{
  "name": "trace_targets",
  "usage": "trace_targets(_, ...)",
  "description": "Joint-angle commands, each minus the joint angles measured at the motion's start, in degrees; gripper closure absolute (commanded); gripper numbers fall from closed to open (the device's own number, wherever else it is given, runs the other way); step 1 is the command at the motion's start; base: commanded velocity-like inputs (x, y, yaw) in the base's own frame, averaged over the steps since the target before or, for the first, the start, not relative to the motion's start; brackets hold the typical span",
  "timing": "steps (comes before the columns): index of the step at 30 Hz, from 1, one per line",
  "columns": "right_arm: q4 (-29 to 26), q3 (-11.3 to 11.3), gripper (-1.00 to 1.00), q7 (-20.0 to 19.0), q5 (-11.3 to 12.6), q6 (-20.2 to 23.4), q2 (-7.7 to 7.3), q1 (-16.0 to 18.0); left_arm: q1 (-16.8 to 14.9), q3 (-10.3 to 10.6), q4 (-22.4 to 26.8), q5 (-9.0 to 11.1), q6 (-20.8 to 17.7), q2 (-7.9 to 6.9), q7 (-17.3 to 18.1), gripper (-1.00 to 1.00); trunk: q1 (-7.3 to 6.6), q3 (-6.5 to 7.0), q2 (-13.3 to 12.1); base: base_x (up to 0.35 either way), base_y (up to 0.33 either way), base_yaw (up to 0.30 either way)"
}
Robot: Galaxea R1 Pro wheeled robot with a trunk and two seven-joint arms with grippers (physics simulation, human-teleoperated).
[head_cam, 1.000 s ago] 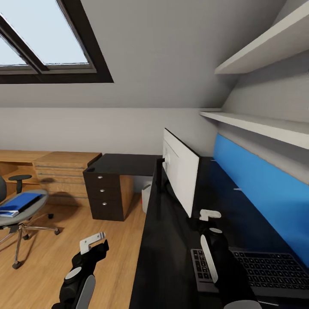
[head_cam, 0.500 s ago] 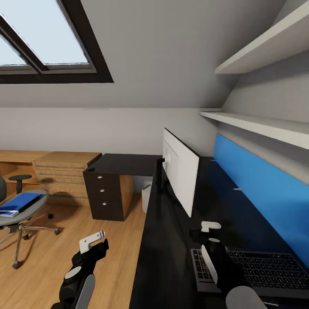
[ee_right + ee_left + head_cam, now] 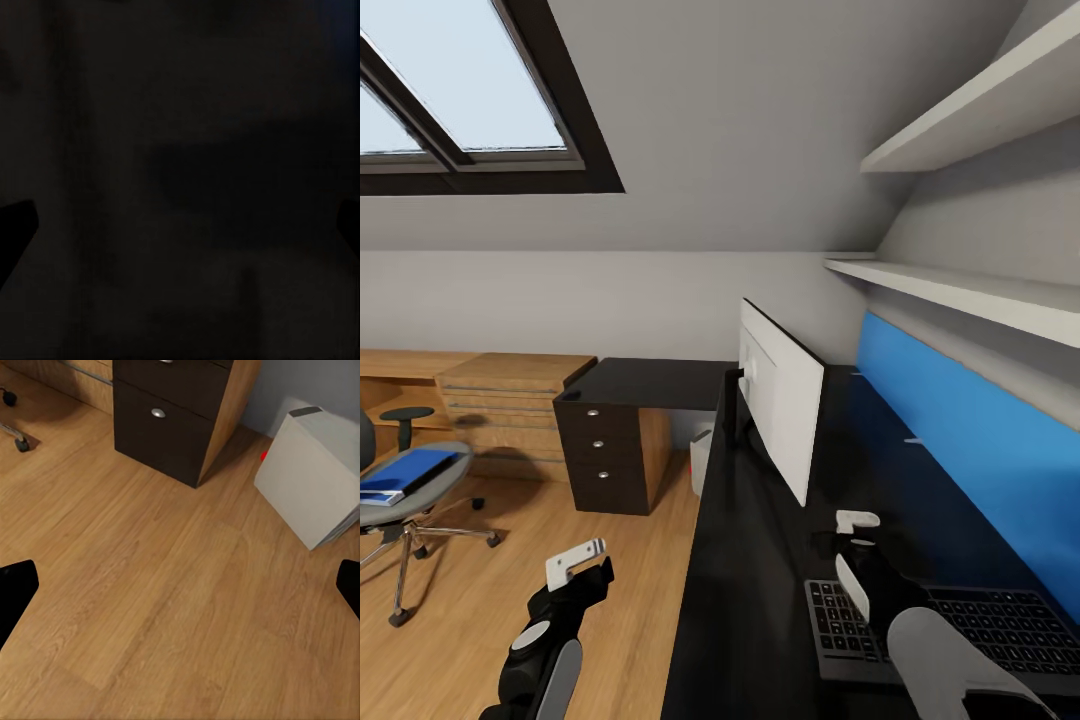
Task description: In the bedroom, organize the workspace by keeping the computer under the desk, ensuring the monitor is on the desk, placing the keyboard on the desk next to the monitor, placing the mouse on the desk next to the keyboard, moving the folder from the swivel chair onto the desk next to the mouse, stacking the notebook on top of the folder with the pen on top of the notebook, and positioning the swivel chair next to the desk.
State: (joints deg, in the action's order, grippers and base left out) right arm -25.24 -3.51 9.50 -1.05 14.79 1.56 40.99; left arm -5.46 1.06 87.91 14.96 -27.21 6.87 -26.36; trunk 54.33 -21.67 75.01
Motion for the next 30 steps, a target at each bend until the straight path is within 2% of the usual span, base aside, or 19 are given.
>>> trace_targets(1,0.1,-0.4,-1.00,0.1,-0.1,0.5,-0.02,0.2,0.0,0.1,0.1,0.6,-0.1,-0.02,-0.5,-1.00,0.00,-0.07,0.0,0.000,0.000,0.000)
trace_targets(3,0.4,-0.6,-1.00,0.3,-0.1,2.2,-0.11,0.3,-0.1,0.1,0.1,0.6,-0.1,-0.02,-0.5,-1.00,0.00,-0.07,0.0,0.000,0.000,0.000)
trace_targets(4,0.4,-0.7,-1.00,0.7,0.0,5.9,-0.09,0.4,-0.1,0.1,-0.1,0.6,-0.1,-0.02,-0.5,-1.00,0.00,-0.07,0.0,0.000,0.000,0.000)
trace_targets(11,0.4,-0.7,-1.00,1.1,0.0,8.5,-0.07,0.4,0.0,0.2,-0.2,0.5,-0.1,0.00,-0.5,-1.00,0.00,-0.07,0.0,0.000,0.000,0.000)
trace_targets(30,0.6,-0.8,-1.00,2.9,0.0,11.4,-0.15,0.8,0.0,0.4,-0.2,0.5,0.0,0.07,-0.5,-1.00,0.00,-0.07,0.0,0.000,0.000,0.000)
